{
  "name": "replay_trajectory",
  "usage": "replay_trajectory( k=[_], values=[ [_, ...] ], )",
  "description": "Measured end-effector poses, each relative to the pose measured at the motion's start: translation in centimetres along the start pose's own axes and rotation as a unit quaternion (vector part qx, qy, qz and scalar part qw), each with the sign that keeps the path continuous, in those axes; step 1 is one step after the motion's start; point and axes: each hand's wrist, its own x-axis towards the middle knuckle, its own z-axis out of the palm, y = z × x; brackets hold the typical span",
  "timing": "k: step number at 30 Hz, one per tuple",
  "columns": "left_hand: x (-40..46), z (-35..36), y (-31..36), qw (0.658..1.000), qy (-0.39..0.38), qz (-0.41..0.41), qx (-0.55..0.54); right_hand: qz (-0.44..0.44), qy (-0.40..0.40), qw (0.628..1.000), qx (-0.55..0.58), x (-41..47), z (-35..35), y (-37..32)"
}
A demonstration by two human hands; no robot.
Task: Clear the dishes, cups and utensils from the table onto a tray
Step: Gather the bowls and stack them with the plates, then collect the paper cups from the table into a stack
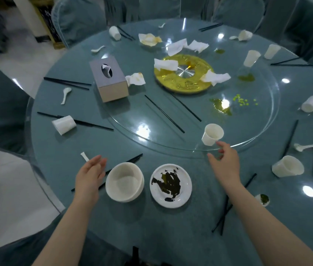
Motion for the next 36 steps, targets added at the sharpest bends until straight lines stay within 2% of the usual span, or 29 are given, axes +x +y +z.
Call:
replay_trajectory(
  k=[3, 8, 14, 16, 19, 23, 25, 27, 31, 36],
  values=[
    [-0.3, 1.1, 0.9, 1.000, -0.017, 0.002, 0.000, 0.030, 0.004, 0.999, -0.017, 3.2, 0.1, -0.8],
    [-0.5, 2.5, 2.0, 0.999, -0.032, -0.006, -0.013, 0.053, -0.067, 0.987, -0.133, 6.2, 1.0, -0.2],
    [-0.2, 6.3, 3.1, 0.993, -0.114, -0.016, -0.036, 0.025, -0.023, 0.999, -0.018, 3.9, -1.3, 1.2],
    [-0.3, 8.4, 3.1, 0.988, -0.152, -0.020, -0.028, 0.027, 0.003, 0.999, 0.032, 2.8, -3.1, 2.2],
    [-0.7, 12.3, 2.7, 0.980, -0.197, -0.037, -0.005, 0.059, 0.082, 0.989, 0.109, 1.2, -6.0, 4.1],
    [-1.5, 17.5, 1.6, 0.965, -0.252, -0.067, 0.018, 0.106, 0.197, 0.950, 0.218, 0.4, -10.1, 7.5],
    [-1.9, 19.4, 1.1, 0.960, -0.267, -0.075, 0.036, 0.127, 0.233, 0.944, 0.196, 0.8, -12.2, 9.1],
    [-2.3, 20.6, 0.6, 0.955, -0.280, -0.076, 0.053, 0.147, 0.247, 0.949, 0.127, 1.6, -14.2, 10.6],
    [-2.9, 21.6, 0.3, 0.953, -0.286, -0.073, 0.063, 0.172, 0.197, 0.965, 0.036, 4.0, -16.0, 13.3],
    [-3.7, 20.9, -0.4, 0.958, -0.271, -0.073, 0.054, 0.196, 0.103, 0.974, 0.055, 5.6, -14.8, 15.0]
  ],
)
